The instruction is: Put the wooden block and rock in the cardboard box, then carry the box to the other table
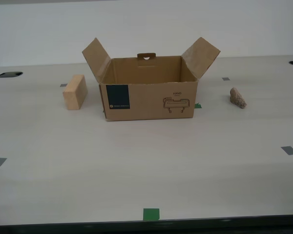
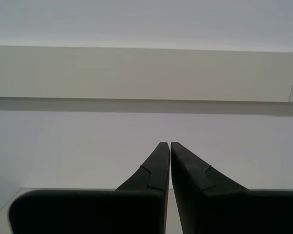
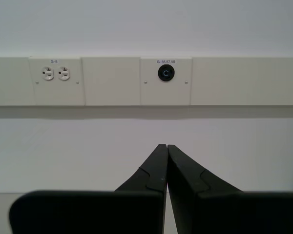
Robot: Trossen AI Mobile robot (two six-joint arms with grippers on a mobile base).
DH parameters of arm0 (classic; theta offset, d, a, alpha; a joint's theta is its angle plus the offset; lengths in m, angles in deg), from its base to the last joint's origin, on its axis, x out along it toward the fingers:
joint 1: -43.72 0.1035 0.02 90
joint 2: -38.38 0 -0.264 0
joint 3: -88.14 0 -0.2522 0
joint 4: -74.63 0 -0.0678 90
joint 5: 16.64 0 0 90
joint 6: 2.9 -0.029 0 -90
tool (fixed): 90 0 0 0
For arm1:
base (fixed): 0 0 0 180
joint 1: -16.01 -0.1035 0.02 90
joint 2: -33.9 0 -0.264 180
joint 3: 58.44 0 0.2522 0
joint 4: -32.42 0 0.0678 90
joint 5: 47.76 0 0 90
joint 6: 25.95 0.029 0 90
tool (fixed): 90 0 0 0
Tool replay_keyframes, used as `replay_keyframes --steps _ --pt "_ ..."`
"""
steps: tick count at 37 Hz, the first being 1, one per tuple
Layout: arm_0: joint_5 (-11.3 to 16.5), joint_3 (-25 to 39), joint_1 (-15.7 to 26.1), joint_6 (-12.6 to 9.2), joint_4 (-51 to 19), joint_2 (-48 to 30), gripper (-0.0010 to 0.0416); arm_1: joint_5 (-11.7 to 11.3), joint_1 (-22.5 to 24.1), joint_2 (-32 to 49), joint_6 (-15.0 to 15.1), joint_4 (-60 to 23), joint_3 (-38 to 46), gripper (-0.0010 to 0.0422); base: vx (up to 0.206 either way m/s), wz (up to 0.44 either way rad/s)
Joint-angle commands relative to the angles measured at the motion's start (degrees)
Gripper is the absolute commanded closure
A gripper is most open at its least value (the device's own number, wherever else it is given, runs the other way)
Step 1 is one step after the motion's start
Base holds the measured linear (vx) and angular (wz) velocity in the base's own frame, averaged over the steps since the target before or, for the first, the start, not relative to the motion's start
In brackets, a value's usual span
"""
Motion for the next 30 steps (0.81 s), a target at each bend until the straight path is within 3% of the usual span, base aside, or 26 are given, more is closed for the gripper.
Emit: replay_keyframes --steps 1,13,30 --pt "0.13 0.07 0.04 0.02 -0.22 0.0 0.0406 -0.07 0.02 0.0 0.13 -0.15 0.11 0.0412 0.0 0.0" --pt "0.15 0.07 0.07 0.02 -4.07 0.0 0.0406 -0.07 0.02 0.0 -1.09 -0.46 0.31 0.0412 0.0 0.0" --pt "0.15 0.07 0.07 0.02 -4.11 0.0 0.0405 -0.07 0.04 0.0 -1.31 -0.9 0.31 0.0412 0.0 0.0"
